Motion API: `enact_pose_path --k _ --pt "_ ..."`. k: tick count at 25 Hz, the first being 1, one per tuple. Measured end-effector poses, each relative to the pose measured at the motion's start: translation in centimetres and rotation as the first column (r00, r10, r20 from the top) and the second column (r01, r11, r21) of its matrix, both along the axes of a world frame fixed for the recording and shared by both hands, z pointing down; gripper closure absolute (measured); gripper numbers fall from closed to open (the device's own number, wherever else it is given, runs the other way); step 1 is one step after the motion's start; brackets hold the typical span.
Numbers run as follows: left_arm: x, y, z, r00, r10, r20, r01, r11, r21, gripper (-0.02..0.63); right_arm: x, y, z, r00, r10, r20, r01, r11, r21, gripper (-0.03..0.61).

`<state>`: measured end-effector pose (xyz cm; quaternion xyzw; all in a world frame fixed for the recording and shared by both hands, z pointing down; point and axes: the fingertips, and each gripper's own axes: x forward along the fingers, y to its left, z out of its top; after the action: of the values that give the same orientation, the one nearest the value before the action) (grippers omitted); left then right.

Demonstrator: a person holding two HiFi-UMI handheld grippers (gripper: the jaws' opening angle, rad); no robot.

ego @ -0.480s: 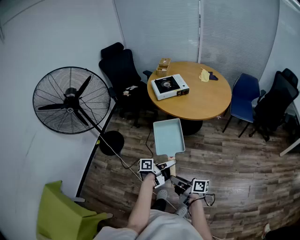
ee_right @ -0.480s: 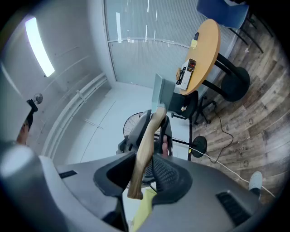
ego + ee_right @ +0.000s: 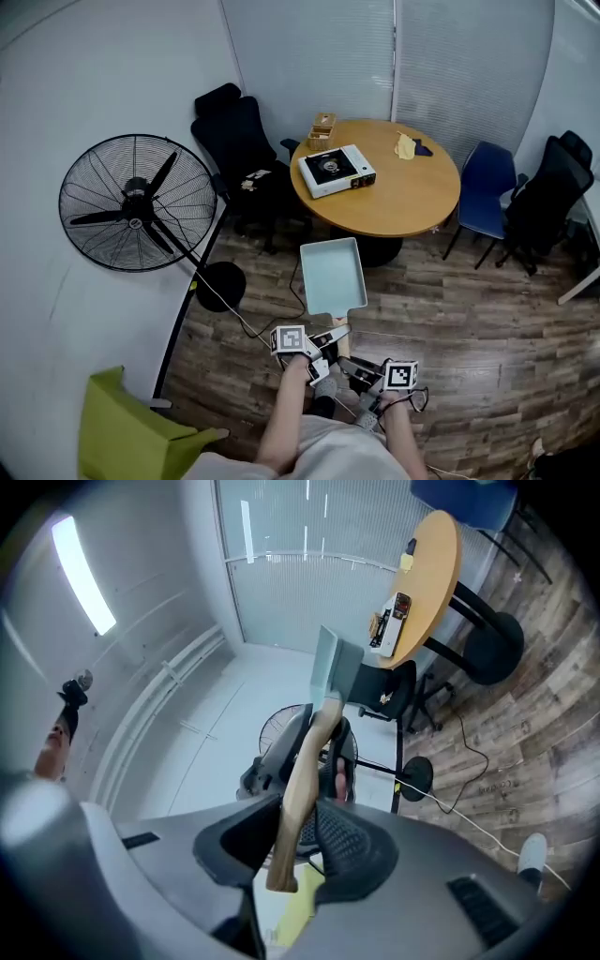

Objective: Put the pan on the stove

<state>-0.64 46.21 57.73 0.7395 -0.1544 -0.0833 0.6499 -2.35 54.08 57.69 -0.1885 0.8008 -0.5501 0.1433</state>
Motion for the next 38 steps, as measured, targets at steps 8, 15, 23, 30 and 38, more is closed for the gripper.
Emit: enact_pose_path --k 8,15,23,30,38 --pt "-0.3 -2.0 0.1 0.999 0.033 -0.043 -0.033 0.999 -0.007 0.459 -1.0 -2.1 -0.4 1.000 0.025 -0.006 -0.025 1.000 -0.002 0.456" --pt "-1.7 -6.4 0.7 0.997 0.037 -0.073 -0.038 0.999 -0.021 0.466 -2.0 -6.4 0.6 0.998 0.056 -0.020 -0.056 0.998 0.005 0.457" --pt "-2.4 -9.6 1.0 0.997 0.070 -0.042 -0.069 0.998 0.009 0.469 -2.9 -9.4 1.7 0.995 0.097 0.022 -0.097 0.995 -0.020 0.463" --pt "-1.5 -12.7 1.8 0.996 0.060 -0.066 -0.061 0.998 -0.008 0.469 -1.8 -12.6 2.5 0.995 0.095 0.007 -0.095 0.995 -0.014 0.465" --pt "0.4 -20.5 1.8 0.998 0.022 -0.062 -0.023 1.000 -0.007 0.469 0.6 -20.1 2.9 0.998 0.068 0.004 -0.067 0.998 -0.013 0.465"
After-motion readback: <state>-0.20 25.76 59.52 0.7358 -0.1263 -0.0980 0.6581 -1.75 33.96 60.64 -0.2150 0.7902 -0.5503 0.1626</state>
